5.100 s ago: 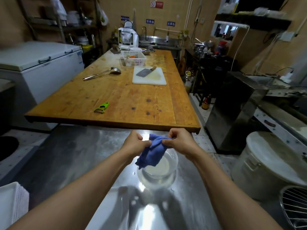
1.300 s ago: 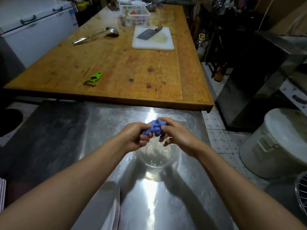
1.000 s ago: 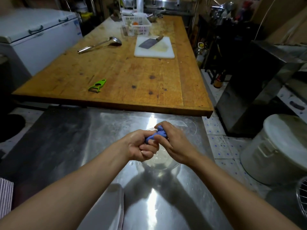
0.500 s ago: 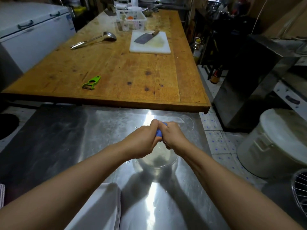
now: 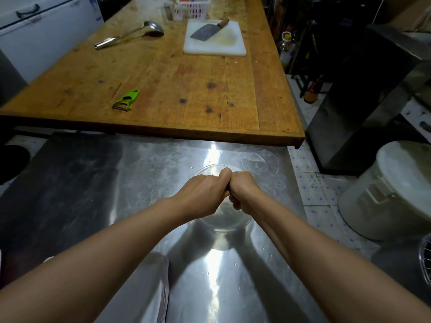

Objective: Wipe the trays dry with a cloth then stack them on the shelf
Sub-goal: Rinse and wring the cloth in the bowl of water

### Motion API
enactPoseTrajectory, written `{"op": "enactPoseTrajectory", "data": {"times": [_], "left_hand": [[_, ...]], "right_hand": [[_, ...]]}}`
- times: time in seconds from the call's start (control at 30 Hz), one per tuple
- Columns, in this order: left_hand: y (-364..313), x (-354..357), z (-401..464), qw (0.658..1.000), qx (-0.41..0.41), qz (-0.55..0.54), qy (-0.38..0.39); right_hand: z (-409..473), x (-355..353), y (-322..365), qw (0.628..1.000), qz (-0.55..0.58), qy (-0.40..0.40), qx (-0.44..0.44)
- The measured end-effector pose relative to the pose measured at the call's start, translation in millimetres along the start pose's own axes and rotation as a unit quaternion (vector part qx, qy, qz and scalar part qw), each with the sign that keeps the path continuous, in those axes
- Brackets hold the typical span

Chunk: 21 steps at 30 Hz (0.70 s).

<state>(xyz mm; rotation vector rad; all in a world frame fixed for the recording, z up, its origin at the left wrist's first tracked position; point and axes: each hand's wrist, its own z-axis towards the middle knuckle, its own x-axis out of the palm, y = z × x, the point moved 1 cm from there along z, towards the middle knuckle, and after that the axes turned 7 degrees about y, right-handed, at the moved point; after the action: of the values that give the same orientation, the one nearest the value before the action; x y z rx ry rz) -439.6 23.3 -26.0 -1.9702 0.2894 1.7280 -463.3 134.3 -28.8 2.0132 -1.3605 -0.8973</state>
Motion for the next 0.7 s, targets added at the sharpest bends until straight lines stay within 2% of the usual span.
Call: {"op": "enactPoseTrajectory", "data": {"times": [0.2,0.37,0.43,0.53,0.6,0.63,0.67,0.7], "left_hand": [[1.0,-8.1,0.5,0.986,-0.046,-0.162,0.016],[4.2,-20.9,2.3,0.966,-0.166,-0.199,0.022],[7.3,-23.8,-0.1,0.922,-0.217,-0.320,0.036],[9.4,-30.8,-6.4,0.778,-0.241,-0.572,0.097],[9.1,-36.8,-11.0,0.697,-0.241,-0.659,0.149],[8.2,-38.8,-13.3,0.675,-0.232,-0.679,0.172],[6.3,-40.3,-14.8,0.673,-0.218,-0.681,0.189],[4.0,-41.1,-16.0,0.691,-0.202,-0.666,0.197]], "right_hand": [[0.2,-6.5,5.5,1.000,0.009,0.028,-0.010],[-13.6,-13.1,12.6,0.994,0.028,0.082,-0.062],[-20.5,-18.5,13.1,0.987,0.032,0.107,-0.117],[-29.4,-24.6,8.7,0.957,-0.091,0.118,-0.250],[-32.8,-25.6,5.7,0.936,-0.138,0.115,-0.303],[-33.9,-25.2,4.4,0.929,-0.150,0.114,-0.318],[-34.5,-24.0,4.4,0.927,-0.159,0.107,-0.322],[-34.5,-22.8,5.0,0.928,-0.171,0.095,-0.316]]}}
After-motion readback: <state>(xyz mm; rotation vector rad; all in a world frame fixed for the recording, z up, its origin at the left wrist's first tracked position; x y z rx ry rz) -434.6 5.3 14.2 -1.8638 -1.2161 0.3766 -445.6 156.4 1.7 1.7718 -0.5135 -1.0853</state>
